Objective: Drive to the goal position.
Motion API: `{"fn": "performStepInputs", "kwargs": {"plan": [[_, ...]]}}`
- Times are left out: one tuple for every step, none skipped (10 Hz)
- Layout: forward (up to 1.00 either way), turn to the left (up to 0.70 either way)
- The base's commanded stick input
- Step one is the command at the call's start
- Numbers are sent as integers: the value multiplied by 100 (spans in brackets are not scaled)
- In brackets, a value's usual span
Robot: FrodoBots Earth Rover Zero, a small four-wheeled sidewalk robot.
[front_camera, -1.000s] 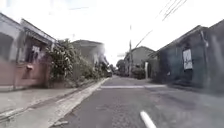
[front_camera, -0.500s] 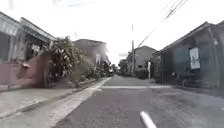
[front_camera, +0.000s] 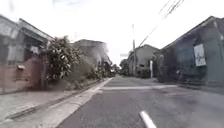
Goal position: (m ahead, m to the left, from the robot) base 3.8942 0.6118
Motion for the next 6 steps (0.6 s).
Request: {"fn": "performStepInputs", "kwargs": {"plan": [[50,-34],[50,-43],[50,-50],[50,-49],[50,-48],[50,-48]]}}
